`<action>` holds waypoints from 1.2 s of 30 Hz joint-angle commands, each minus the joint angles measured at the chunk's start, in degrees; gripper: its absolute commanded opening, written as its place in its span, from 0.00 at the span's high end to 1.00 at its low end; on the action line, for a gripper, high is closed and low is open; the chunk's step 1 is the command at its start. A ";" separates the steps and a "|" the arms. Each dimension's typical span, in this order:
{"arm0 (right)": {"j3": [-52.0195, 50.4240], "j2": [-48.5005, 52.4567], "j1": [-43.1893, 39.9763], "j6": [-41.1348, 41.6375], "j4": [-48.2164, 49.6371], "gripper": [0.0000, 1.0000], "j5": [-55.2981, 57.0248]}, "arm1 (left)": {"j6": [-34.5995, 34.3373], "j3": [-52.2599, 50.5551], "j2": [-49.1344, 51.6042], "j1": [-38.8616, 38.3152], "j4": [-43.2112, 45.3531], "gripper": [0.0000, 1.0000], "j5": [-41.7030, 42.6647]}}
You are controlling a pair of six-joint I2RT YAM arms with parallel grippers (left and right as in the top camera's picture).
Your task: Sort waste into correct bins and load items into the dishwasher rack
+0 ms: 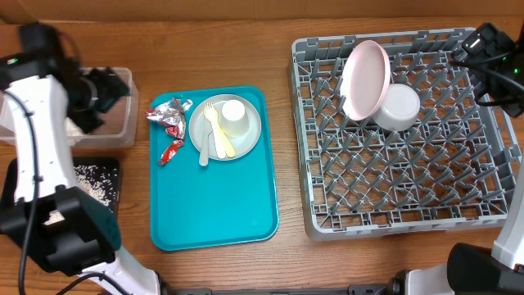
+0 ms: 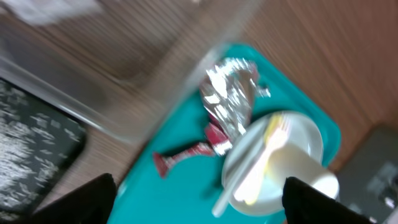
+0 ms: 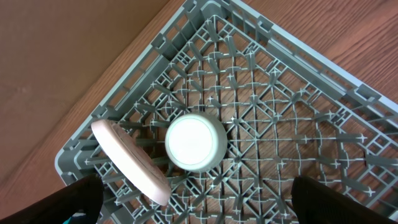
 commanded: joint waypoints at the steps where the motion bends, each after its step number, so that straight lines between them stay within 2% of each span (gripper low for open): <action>1: 0.02 -0.11 -0.13 0.24 0.33 0.00 0.85 | 3.13 1.01 -0.79 -6.73 -1.29 0.28 -1.90; 5: 0.02 -0.11 -0.13 0.22 0.31 0.00 0.85 | 1.51 1.01 -0.33 -13.53 -1.29 0.27 -8.52; 11: 0.02 -0.11 -0.13 0.24 0.33 0.00 0.85 | -10.95 0.96 2.58 -19.98 -0.98 0.33 -19.74; 15: 0.02 -0.11 -0.13 0.24 0.31 0.00 0.85 | -19.50 0.96 5.79 -20.17 0.33 0.32 -19.69; 18: 0.02 -0.11 -0.13 0.22 0.31 0.00 0.85 | -23.39 0.96 8.50 -20.15 1.55 0.31 -18.45; 24: 0.02 -0.11 -0.13 0.22 0.31 0.00 0.85 | -24.06 0.96 13.73 -20.13 5.18 0.32 -14.23; 36: 0.02 -0.11 -0.13 0.24 0.31 0.00 0.85 | -28.87 0.96 20.09 -17.31 7.76 0.33 -16.68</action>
